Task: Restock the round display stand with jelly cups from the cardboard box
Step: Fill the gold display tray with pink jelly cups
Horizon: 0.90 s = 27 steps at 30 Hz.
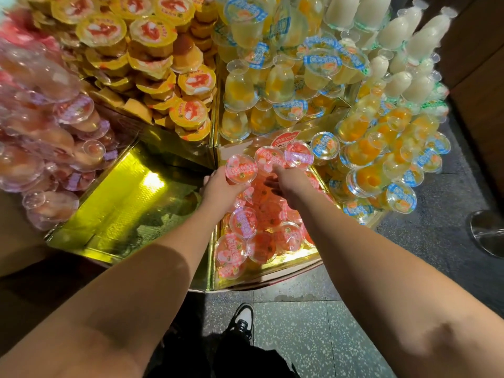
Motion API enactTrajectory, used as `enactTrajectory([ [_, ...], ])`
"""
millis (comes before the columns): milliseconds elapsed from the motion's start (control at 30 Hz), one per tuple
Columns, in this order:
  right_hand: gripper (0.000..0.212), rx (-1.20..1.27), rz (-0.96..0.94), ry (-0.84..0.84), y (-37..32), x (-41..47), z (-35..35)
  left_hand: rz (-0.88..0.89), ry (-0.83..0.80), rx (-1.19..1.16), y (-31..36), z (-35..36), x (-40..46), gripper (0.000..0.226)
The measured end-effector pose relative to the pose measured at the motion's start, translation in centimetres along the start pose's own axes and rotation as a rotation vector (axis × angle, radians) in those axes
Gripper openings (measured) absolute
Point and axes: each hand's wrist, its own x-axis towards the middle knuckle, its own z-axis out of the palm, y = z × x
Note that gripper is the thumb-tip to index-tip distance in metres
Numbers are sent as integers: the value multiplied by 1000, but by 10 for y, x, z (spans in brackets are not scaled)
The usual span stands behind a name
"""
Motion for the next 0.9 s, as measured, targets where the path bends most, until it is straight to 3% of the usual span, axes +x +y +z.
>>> enactTrajectory([
  [300, 51, -97, 56, -18, 0, -19, -16, -71, -89, 98, 11, -19, -6, 85],
  [433, 45, -218, 43, -17, 1, -43, -25, -73, -49, 41, 2, -40, -21, 80],
  [533, 36, -359, -87, -56, -10, -63, -17, -52, 18, -148, -11, -68, -33, 66],
  [733, 18, -522, -359, -225, -55, -104, 73, -73, 190, -266, -61, -166, -67, 40],
  [900, 22, -719, -517, -466, -57, -144, 203, -125, 336, -354, -131, -246, -111, 17],
])
